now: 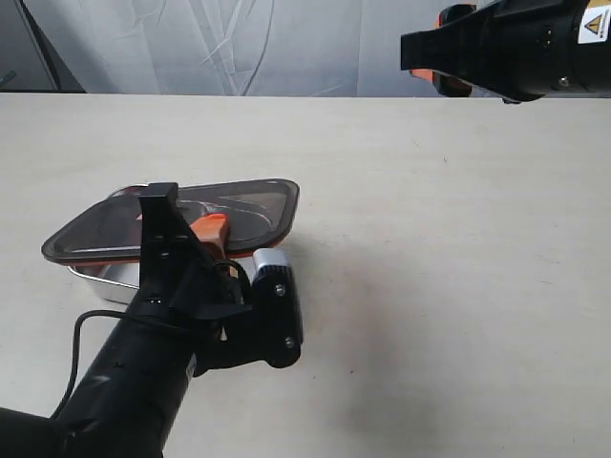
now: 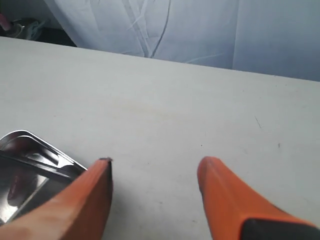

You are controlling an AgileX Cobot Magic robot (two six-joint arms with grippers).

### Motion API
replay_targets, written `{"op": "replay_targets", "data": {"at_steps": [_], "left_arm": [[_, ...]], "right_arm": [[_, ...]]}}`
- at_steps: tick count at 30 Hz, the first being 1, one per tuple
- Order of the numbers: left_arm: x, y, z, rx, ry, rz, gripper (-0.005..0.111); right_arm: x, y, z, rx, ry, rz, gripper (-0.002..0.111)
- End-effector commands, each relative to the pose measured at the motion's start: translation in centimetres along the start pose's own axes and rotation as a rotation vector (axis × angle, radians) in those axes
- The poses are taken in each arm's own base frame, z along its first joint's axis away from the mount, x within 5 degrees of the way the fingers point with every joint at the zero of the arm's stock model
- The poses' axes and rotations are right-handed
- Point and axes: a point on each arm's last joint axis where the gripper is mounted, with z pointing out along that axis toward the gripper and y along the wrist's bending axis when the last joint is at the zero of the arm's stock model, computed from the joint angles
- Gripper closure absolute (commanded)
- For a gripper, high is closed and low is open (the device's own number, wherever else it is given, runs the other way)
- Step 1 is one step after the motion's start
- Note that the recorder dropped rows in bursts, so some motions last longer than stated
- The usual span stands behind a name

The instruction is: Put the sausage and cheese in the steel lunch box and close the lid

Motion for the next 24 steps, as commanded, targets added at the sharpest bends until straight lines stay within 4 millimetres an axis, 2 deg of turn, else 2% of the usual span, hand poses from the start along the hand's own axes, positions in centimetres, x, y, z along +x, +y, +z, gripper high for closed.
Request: {"op": "replay_targets", "data": {"at_steps": [1, 6, 9, 14, 19, 21, 24], "left_arm": [[0.5, -0.1, 0.7, 0.030, 0.017, 0.065, 0.107], [1.7, 0.7, 2.5, 0.040, 0.091, 0.156, 0.107], [1.6, 1.2, 3.2, 0.038, 0.108, 0.126, 0.107], [1.2, 0.6, 3.5, 0.130, 0.065, 0.105, 0.107], [1.3, 0.7, 3.6, 0.125, 0.071, 0.095, 0.107], [1.7, 0.4, 4.2, 0.152, 0.087, 0.099, 0.107], [1.8, 1.5, 5.4, 0.107, 0.134, 0.076, 0.107]], "right_arm": [[0.4, -0.3, 0.8, 0.019, 0.038, -0.002, 0.055], [0.4, -0.3, 0.8, 0.021, 0.043, -0.002, 0.055], [0.5, -0.3, 0.8, 0.022, 0.045, -0.004, 0.055], [0.5, -0.3, 0.8, 0.023, 0.045, -0.007, 0.055], [0.5, -0.3, 0.8, 0.025, 0.049, -0.006, 0.055], [0.6, -0.3, 0.8, 0.027, 0.056, -0.006, 0.055], [0.7, -0.4, 0.7, 0.032, 0.069, -0.006, 0.055]]}}
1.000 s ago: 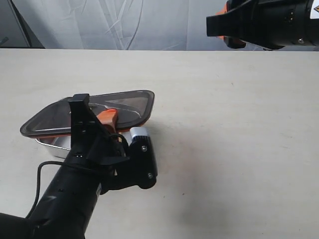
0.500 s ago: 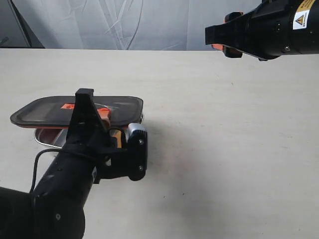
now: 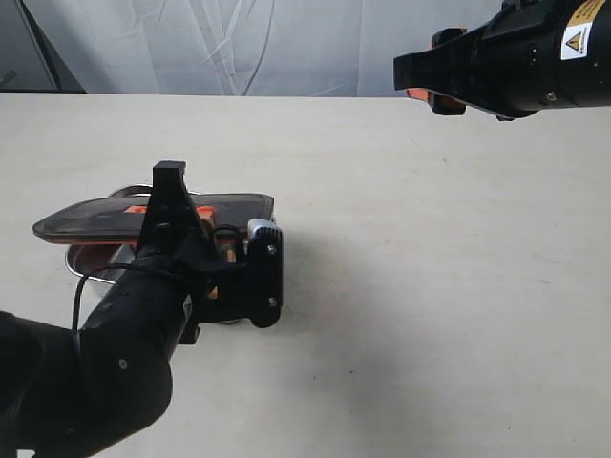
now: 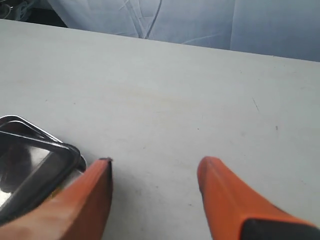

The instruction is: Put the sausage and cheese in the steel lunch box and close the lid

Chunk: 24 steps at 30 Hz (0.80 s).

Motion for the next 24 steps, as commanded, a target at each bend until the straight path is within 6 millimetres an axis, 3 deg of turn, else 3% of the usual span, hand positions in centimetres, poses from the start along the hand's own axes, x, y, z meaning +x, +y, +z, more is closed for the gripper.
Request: {"op": "replay_targets", "data": {"at_steps": [1, 4, 11, 24], "left_arm": [[-0.2, 1.4, 0.9, -0.035, 0.028, -0.039, 0.107], [-0.6, 1.4, 1.0, -0.019, 0.010, -0.066, 0.107], [-0.8, -1.4, 2.5, 0.029, 0.056, -0.094, 0.107], [-1.2, -2.4, 2.6, 0.113, 0.020, -0.119, 0.107]], "right_arm": [[0.0, -0.2, 0.0, 0.013, 0.009, -0.013, 0.055], [0.1, -0.2, 0.0, 0.015, 0.016, -0.013, 0.055], [0.3, -0.3, 0.0, 0.022, 0.034, -0.015, 0.055], [0.3, -0.3, 0.0, 0.023, 0.036, -0.015, 0.055]]}}
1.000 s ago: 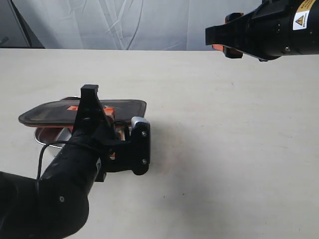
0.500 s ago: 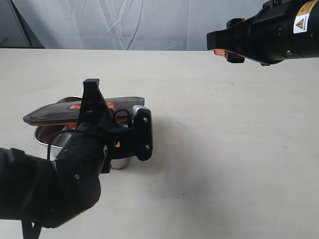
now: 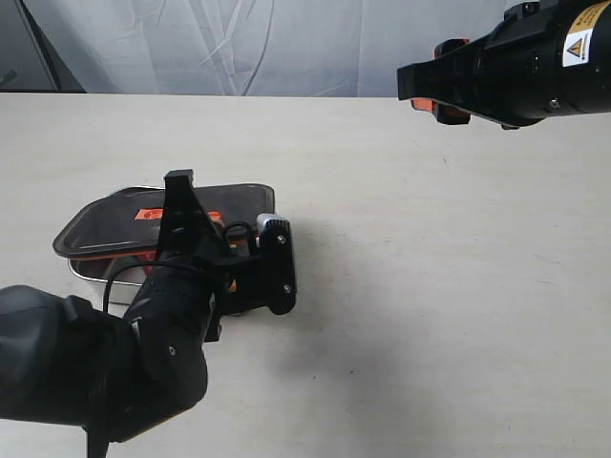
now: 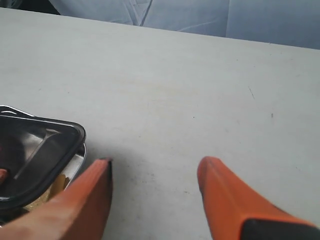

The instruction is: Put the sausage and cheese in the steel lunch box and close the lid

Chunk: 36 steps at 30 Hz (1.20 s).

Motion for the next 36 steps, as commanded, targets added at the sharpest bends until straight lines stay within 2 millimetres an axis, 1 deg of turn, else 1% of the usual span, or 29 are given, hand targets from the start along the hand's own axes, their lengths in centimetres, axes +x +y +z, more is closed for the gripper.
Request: {"op": "replay_targets", "data": {"at_steps": [1, 13, 14, 17, 22, 25, 36], "left_arm": [[-0.26, -1.05, 0.12, 0.105, -0.029, -0.018, 0.107], [-0.30, -1.13, 0.11, 0.114, -0.034, -0.015, 0.107], [-0.30, -1.13, 0.11, 0.114, -0.034, -0.015, 0.105], [-0.30, -1.13, 0.11, 0.114, -0.034, -0.015, 0.097], [-0.31, -1.20, 0.11, 0.122, -0.034, -0.018, 0.075], [-0.18, -1.26, 0.10, 0.128, -0.020, -0.030, 0.064], [0.00, -1.21, 0.08, 0.127, 0.002, -0.048, 0.048]], "right_arm": [[-0.08, -0.14, -0.01, 0.008, -0.005, -0.017, 0.055], [0.01, -0.18, -0.07, 0.012, 0.005, -0.017, 0.055], [0.01, -0.18, -0.07, 0.012, 0.005, -0.017, 0.055], [0.01, -0.18, -0.07, 0.012, 0.005, -0.017, 0.055], [0.01, -0.18, -0.07, 0.012, 0.005, -0.017, 0.055], [0.01, -0.18, -0.07, 0.012, 0.005, -0.017, 0.055], [-0.02, -0.17, -0.07, 0.011, 0.002, -0.017, 0.055]]}}
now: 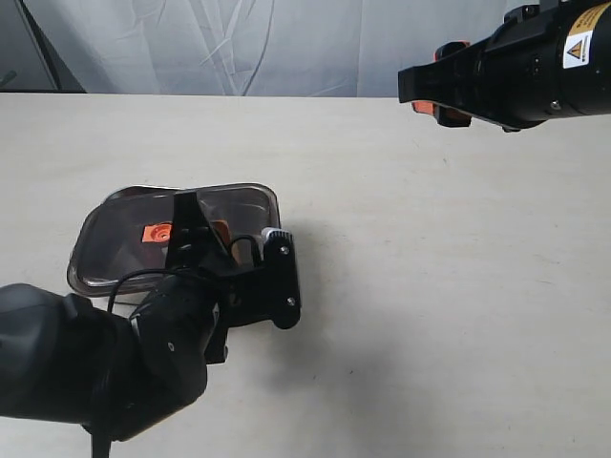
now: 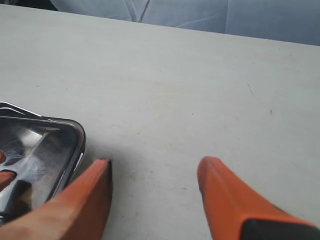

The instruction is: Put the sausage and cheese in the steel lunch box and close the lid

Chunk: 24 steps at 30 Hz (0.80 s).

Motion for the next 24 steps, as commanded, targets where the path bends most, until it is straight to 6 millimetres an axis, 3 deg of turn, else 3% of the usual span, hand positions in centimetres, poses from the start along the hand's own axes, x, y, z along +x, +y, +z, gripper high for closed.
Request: {"op": "replay_targets", "data": {"at_steps": [1, 5, 17, 24], "left_arm": [[0.2, -0.1, 0.0, 0.001, 0.027, -0.029, 0.047], [0.4, -0.1, 0.0, 0.009, 0.043, -0.045, 0.043], [0.3, 0.3, -1.4, 0.127, 0.023, -0.052, 0.043], [0.4, 0.9, -1.7, 0.107, 0.018, -0.013, 0.043]], "right_arm": [[-0.1, -0.1, -0.1, 0.007, -0.010, -0.017, 0.055], [-0.1, -0.1, -0.1, 0.007, -0.010, -0.017, 0.055], [-0.2, -0.1, -0.1, 0.002, -0.022, -0.017, 0.055], [-0.2, -0.1, -0.1, 0.002, -0.024, -0.017, 0.055]]}}
